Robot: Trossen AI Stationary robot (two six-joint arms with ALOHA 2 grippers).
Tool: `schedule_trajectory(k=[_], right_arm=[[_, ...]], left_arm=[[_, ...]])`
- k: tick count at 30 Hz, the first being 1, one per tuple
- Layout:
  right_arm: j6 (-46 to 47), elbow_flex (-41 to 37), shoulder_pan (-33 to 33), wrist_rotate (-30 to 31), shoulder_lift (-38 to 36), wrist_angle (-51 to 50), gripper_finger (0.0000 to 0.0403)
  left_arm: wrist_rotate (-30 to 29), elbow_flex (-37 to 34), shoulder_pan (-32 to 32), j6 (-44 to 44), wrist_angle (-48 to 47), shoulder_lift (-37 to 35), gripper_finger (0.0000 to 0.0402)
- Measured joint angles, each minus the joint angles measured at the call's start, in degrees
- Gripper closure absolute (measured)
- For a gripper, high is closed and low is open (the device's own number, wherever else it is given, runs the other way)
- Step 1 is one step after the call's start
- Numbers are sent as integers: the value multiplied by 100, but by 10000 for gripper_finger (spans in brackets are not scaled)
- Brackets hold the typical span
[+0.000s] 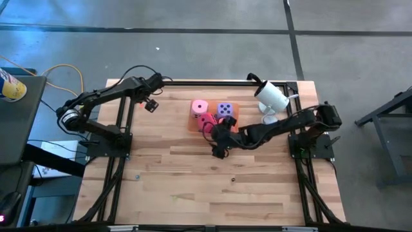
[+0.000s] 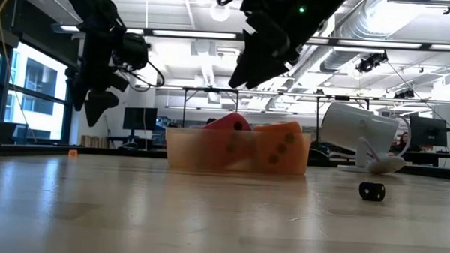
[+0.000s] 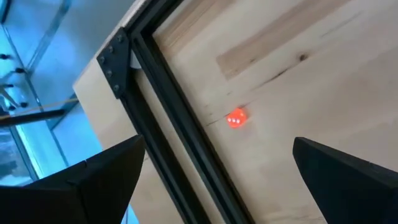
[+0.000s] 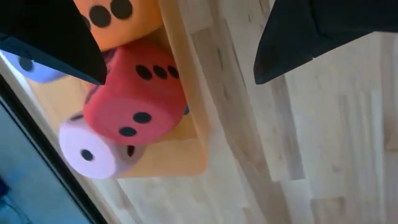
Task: Pick & Place Dice
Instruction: Put the small orange die into the orange bin
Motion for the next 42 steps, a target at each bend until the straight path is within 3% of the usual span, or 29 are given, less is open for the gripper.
schedule_trajectory(k=[7,15,20,27,33,35,39,42], right_arm=[[161,0,360,801,-81,-144,7],[1068,9,925,3114,-144,-1051,7],[2190,8,1178,3789,-144,-2055,7],[3385,7,1398,4033,-144,-2924,7],[3490,7,1632,4035,-144,-2882,7],[3572,7,1712,4039,-144,-2885,7],[3627,7,1846,4136,-142,-2877,7],[3634,7,1896,4141,-142,-2852,7]], left_arm=[[284,0,1,79,-75,-2,2],[350,-2,-39,154,-288,-2,2],[302,-2,-39,41,-303,-2,2],[653,-2,15,-26,-229,-2,2],[2389,-4,487,455,-20,103,2],[2448,-4,616,553,-56,167,2],[2008,-4,904,911,-76,314,2],[2192,-4,1029,1079,-17,396,2]])
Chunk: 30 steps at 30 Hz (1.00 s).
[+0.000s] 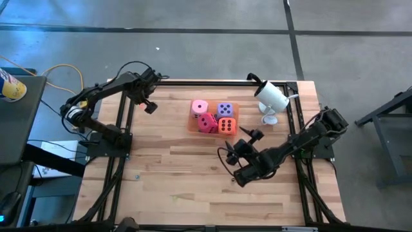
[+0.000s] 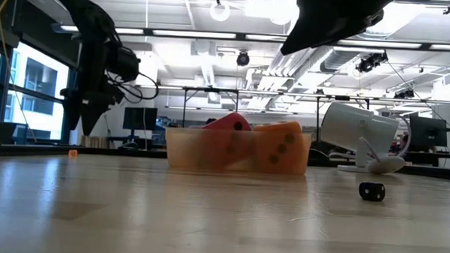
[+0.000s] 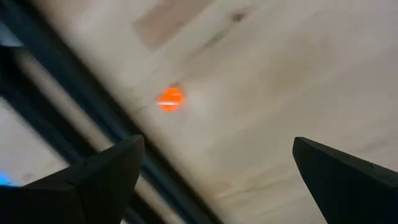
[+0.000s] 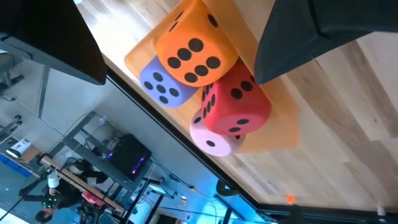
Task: Pick & Place Dice
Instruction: Put the small orange die into the orange bin
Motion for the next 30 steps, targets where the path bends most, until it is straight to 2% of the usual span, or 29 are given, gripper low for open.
schedule_trajectory(k=[6,11,16,23,30], right_arm=[[-1,0,34,-17,0,110,7],[-9,0,60,-21,0,140,7],[-22,0,128,-24,2,142,7],[-64,0,174,-54,2,138,7],[-68,0,174,-206,2,135,7]], left_arm=[[201,0,125,-26,122,293,2],[97,-2,162,-182,305,601,2],[280,0,229,-228,313,614,3],[478,0,435,-1096,868,614,16],[493,0,440,-1165,852,796,22]])
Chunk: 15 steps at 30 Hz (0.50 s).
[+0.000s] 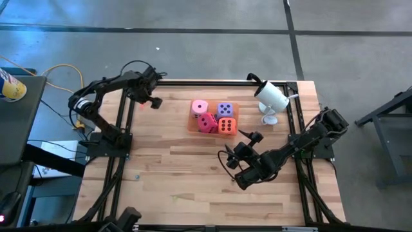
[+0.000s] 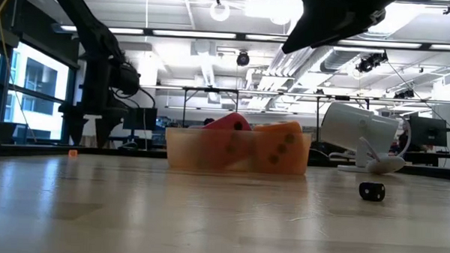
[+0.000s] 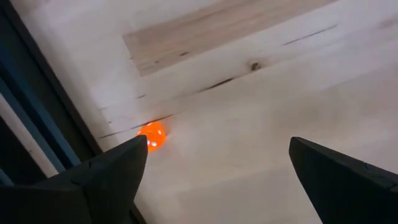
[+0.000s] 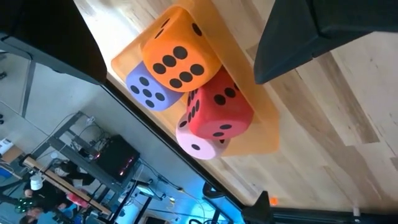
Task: Pick & Place Dice
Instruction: Put the small orange die into the orange bin
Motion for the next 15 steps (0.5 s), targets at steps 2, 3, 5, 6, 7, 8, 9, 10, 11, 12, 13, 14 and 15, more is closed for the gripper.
schedule_trajectory(k=[2,3,5,6,7,8,9,10,11,12,13,14,15], right_arm=[[0,0,0,-37,0,-4,7],[0,0,0,-59,0,-4,7],[0,0,0,-72,0,-8,7],[0,0,0,-72,0,-9,7],[0,0,-1,-75,0,-9,7],[0,0,-4,-77,0,-9,7],[0,0,-4,-77,0,-7,7],[0,0,-4,-75,0,-6,7],[0,0,-4,-77,0,-1,7],[0,0,-4,-77,0,4,7],[5,0,-4,-77,0,7,7],[7,0,-4,-77,0,17,7],[7,0,-4,-84,0,44,7]], left_arm=[[-14,0,-6,108,-26,55,22],[-18,0,-18,165,-61,58,22],[-25,0,-45,335,-103,55,22],[-25,2,-55,427,-126,53,22],[-27,2,-63,538,-157,45,22],[-63,4,-74,605,-177,30,22],[-81,6,-76,619,-169,25,22],[-83,9,-84,618,-154,25,22],[-83,14,-84,589,-156,25,22],[-82,27,-82,545,-165,25,22],[-80,50,-67,469,-157,27,22],[-65,70,-40,374,-112,29,22],[-32,95,-10,270,-75,29,22]])
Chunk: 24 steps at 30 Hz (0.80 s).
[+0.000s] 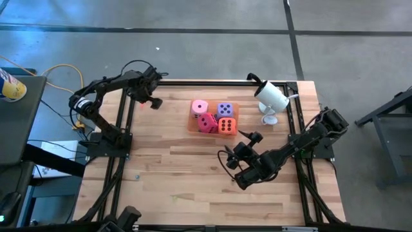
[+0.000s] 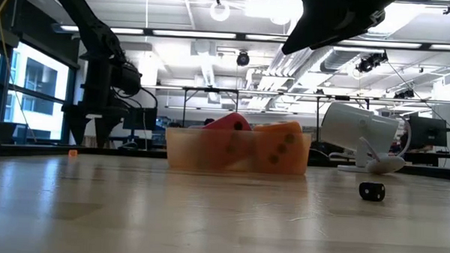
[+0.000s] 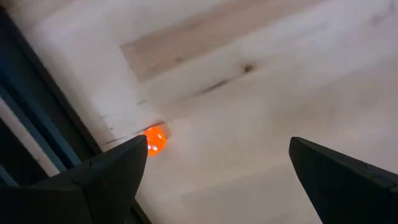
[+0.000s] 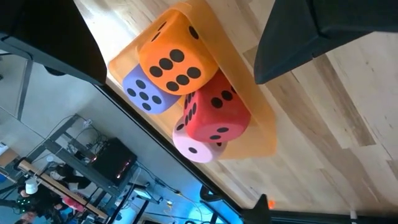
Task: Pick & Place Dice
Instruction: Put the small orange die into the orange bin
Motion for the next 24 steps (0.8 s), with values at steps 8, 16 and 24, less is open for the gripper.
schedule_trajectory(k=[8,16,24], right_arm=[[-6,0,0,-108,0,70,7],[-78,-2,0,-55,0,68,7],[-111,-2,-46,-61,0,157,7]], left_arm=[[114,58,108,-210,52,2,22],[295,219,-111,-191,-175,-5,22],[153,864,-381,-47,-220,-9,22]])
